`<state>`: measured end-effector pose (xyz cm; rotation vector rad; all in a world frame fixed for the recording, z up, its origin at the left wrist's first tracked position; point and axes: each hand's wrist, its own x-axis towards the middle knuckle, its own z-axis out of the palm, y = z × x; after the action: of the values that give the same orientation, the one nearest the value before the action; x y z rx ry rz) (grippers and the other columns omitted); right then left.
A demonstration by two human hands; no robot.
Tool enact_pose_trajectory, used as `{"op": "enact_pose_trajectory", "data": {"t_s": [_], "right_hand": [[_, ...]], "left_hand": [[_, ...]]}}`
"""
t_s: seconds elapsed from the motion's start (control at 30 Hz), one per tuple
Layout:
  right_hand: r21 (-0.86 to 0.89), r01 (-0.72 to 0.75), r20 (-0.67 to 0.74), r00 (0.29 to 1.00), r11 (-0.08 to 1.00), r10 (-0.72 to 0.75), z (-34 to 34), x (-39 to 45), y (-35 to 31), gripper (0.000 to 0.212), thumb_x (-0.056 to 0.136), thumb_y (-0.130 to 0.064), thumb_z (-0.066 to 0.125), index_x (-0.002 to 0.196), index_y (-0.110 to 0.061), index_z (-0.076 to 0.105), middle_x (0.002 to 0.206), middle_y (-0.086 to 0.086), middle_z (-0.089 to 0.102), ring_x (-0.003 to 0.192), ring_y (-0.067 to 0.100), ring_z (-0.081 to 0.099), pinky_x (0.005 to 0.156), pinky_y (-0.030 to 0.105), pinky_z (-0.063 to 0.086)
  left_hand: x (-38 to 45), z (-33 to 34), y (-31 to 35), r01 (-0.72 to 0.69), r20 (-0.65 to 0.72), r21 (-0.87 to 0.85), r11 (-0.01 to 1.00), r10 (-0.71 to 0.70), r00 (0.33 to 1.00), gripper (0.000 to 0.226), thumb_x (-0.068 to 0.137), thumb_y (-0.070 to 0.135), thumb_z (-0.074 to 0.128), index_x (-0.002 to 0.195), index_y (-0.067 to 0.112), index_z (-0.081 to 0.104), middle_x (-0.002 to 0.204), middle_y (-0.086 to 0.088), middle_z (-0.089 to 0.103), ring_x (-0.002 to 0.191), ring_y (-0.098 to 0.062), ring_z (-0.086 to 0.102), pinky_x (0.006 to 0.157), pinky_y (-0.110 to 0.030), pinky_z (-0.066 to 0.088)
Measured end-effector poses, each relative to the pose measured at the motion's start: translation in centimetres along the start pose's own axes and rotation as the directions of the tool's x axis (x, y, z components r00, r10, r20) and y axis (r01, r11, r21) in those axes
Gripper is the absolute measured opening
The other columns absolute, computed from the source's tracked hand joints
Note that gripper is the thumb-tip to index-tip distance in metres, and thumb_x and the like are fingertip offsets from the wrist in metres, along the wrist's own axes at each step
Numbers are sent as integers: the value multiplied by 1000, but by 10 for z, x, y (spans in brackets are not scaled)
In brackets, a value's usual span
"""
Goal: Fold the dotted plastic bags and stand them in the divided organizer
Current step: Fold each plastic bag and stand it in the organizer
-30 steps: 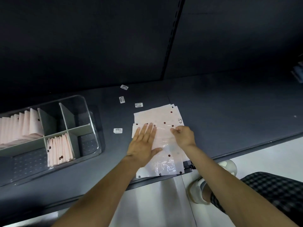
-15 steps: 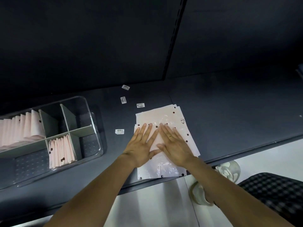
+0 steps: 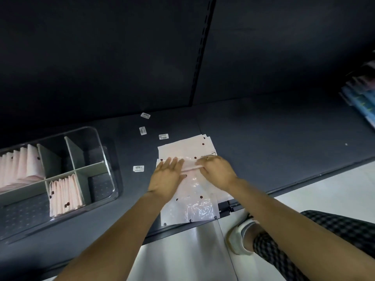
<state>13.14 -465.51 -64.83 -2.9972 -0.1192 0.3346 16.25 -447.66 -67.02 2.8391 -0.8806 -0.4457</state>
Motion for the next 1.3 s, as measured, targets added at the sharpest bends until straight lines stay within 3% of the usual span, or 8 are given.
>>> {"op": "enact_pose_trajectory", "data": {"t_s": [0.1,0.17,0.23,0.3,0.37,0.53,0.77,1.3], "right_hand": [[428,-80,-105,985,900,137,-30,5,-3,19,89,-16,55,104,-19,66,101,3,66,97,22,58,81,30,47],[779,-74,-168,932,623,320,-48,5,-12,23,87,-16,63,110,-19,61,103,-6,63,101,14,57,84,22,43],[896,-112,-78,913,430,400,-59,1,-27,38,89,-25,62,125,-19,49,108,-9,59,103,10,55,88,22,42],[871,-210,71,948,443,310,-57,-7,-46,41,94,-33,54,130,-14,46,113,-1,60,103,15,56,95,30,44],[883,-223,140,965,414,223,-51,-20,-68,32,98,-28,47,118,-6,56,109,12,65,99,26,61,96,42,47],[923,-209,126,957,323,261,-55,-40,-104,26,96,-16,50,94,4,67,100,21,68,96,36,63,90,45,52],[965,-257,241,948,56,208,-62,-57,-123,6,87,-12,64,87,-8,69,85,8,66,74,17,56,69,23,51],[959,-131,62,962,251,266,-71,-78,-157,13,88,-10,64,92,1,66,91,17,71,82,25,68,75,33,57]], "left_hand": [[3,-25,2,111,-73,-219,969,-130,989,26,100,21,37,116,23,57,105,-7,63,100,-33,57,77,-36,43],[-1,-39,1,145,-58,-506,850,-201,978,29,100,26,40,82,13,58,74,-6,58,77,-33,55,63,-33,36],[-9,-51,2,193,47,-830,524,-280,959,37,99,25,45,75,0,58,70,-6,55,71,-25,51,65,-32,37],[-22,-63,5,244,189,-958,152,-306,933,33,99,23,46,88,-3,64,82,-11,63,75,-24,57,71,-33,45],[-40,-71,5,284,281,-958,-30,-269,921,27,100,23,45,96,6,66,89,-9,69,78,-21,64,74,-33,51],[-81,-80,-4,330,349,-936,-119,-233,907,30,100,23,45,110,3,64,105,-15,69,100,-30,65,93,-44,51],[-121,-88,-29,304,352,-929,-210,-259,899,19,94,17,55,103,6,67,95,-9,70,84,-18,65,73,-28,55],[-155,-95,-32,178,255,-963,-203,-461,850,8,80,5,72,75,9,67,72,-3,68,65,-11,62,56,-17,52]]}}
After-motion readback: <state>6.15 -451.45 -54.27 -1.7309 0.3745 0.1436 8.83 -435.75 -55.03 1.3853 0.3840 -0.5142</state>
